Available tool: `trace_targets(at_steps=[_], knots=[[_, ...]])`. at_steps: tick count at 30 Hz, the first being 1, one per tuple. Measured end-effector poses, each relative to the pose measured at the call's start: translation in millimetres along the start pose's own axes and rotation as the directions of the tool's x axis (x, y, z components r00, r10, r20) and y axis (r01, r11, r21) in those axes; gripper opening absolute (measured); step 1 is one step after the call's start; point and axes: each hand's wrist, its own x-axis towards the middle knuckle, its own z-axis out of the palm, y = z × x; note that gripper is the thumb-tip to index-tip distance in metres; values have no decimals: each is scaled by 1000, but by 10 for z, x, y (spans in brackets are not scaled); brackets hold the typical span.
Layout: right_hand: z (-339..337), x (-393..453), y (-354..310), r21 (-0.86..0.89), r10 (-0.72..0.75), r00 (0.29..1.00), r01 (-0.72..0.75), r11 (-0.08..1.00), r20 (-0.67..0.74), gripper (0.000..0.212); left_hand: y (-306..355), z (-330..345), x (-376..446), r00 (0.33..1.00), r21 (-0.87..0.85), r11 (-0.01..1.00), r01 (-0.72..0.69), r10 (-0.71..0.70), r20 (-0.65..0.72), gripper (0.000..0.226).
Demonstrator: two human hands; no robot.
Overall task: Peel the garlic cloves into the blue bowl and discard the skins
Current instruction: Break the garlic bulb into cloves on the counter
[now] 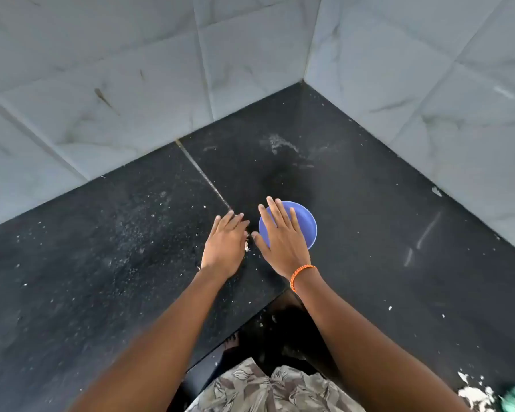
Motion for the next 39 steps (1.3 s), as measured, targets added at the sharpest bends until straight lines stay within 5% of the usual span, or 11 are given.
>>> trace_targets(at_steps=[4, 10, 16, 24, 31, 39], knots=[[81, -40, 75, -73, -35, 999, 36, 997, 8, 69, -130, 23, -85, 997, -82, 993, 80, -79, 17, 31], [86, -89, 213, -124, -108, 994, 104, 987, -28, 77, -239, 2, -157, 987, -147, 976, 162, -158, 44, 42], [241, -273, -280, 9, -219, 937, 230, 973, -271, 23, -245, 53, -137, 975, -202, 954, 223, -219, 40, 42], [503, -298, -587, 128, 208, 977, -212, 969, 47, 38, -308, 88, -159, 966, -260, 931, 256, -254, 41, 39], [629, -181, -545, 80, 218, 975, -220, 972, 37, 47, -324, 114, -161, 964, -275, 924, 266, -261, 55, 39], [766, -185, -429, 176, 176, 981, -159, 971, -84, 9, -467, 336, -122, 974, -313, 927, 205, -226, -31, 37]])
